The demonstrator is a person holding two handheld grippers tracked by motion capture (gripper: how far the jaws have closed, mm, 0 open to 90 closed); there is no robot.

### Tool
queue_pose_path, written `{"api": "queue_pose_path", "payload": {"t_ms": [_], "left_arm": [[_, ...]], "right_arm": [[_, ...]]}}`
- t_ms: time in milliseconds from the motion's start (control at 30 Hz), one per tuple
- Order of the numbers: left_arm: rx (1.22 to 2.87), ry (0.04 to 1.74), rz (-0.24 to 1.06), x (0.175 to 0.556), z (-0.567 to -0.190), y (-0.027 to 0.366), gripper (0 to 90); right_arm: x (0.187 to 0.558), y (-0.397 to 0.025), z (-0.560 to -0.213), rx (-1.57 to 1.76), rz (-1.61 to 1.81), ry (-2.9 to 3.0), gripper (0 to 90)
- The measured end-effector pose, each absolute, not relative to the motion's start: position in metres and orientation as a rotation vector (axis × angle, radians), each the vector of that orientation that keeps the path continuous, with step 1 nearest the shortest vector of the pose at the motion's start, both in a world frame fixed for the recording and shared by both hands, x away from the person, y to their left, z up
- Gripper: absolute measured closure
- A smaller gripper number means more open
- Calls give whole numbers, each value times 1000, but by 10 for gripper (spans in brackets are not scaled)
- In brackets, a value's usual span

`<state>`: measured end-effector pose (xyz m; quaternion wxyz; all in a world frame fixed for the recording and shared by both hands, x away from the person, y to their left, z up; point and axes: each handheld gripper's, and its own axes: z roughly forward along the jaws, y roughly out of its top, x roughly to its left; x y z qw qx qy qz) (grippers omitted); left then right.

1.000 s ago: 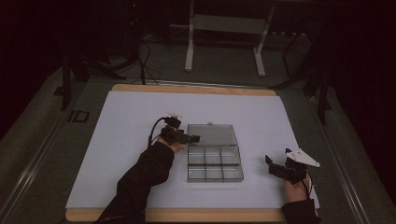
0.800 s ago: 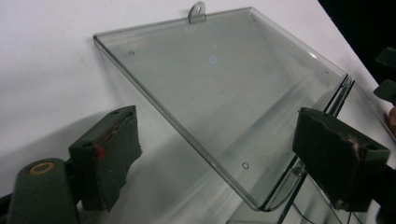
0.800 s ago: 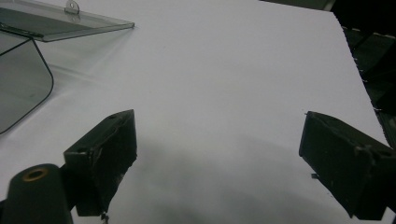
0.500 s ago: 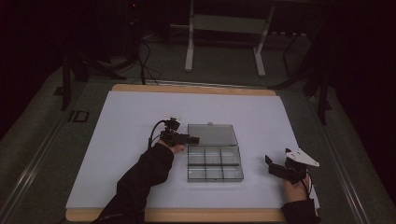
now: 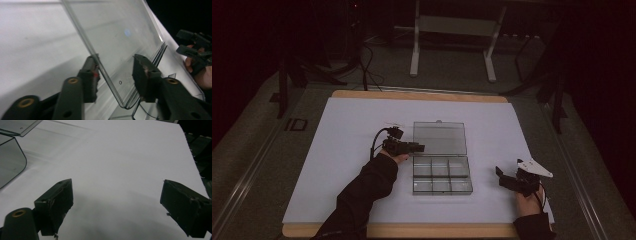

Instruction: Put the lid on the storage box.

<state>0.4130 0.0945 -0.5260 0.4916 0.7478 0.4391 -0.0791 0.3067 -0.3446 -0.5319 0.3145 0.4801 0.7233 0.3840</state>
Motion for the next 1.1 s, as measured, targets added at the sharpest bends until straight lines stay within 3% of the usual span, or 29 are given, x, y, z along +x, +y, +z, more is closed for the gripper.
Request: {"api": "queue_pose_path", "payload": {"t_ms": [433, 900, 1100], "left_arm": [[1837, 997, -118, 408, -515, 99, 728], [1818, 895, -26, 398, -514, 102, 778], [1824, 855, 0, 395, -513, 103, 793]], "right_arm": [[316, -325, -498, 1235, 1068, 1953, 130], [344, -284, -462, 1098, 1193, 2032, 138], [358, -264, -465, 1112, 1272, 2119, 163]]}}
